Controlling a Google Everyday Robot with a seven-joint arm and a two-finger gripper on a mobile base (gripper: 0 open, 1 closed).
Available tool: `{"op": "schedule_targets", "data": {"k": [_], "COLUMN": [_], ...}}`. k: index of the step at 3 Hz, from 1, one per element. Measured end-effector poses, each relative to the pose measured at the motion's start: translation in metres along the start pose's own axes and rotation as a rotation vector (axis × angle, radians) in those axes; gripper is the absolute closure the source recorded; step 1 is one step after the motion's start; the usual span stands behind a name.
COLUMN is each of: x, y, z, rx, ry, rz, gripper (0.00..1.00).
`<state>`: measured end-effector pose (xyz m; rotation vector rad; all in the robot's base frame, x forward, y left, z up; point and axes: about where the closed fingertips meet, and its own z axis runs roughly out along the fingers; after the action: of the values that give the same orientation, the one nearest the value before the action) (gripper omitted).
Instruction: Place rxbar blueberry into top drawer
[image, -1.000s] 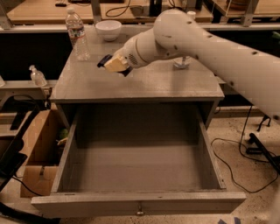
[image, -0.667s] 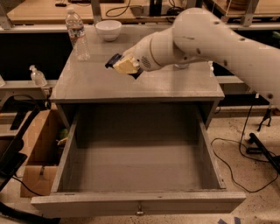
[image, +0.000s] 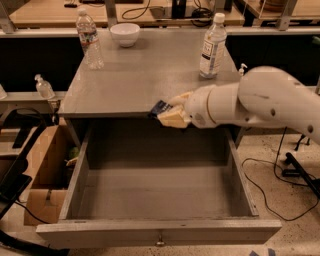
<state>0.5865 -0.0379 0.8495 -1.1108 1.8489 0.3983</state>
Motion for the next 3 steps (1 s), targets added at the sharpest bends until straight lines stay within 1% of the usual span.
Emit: {"op": "schedule_targets", "data": {"k": [1,2,3], "x": [0.084,0.137,0.198], "y": [0.006,0.005,0.006], "z": [0.016,0.045,0.08], "rx": [-0.04,-0.081,-0.105], "ry": [0.031,0.032,0.013], "rz": [0.013,0.046,0.1], "gripper": [1.0,1.0,0.97]}}
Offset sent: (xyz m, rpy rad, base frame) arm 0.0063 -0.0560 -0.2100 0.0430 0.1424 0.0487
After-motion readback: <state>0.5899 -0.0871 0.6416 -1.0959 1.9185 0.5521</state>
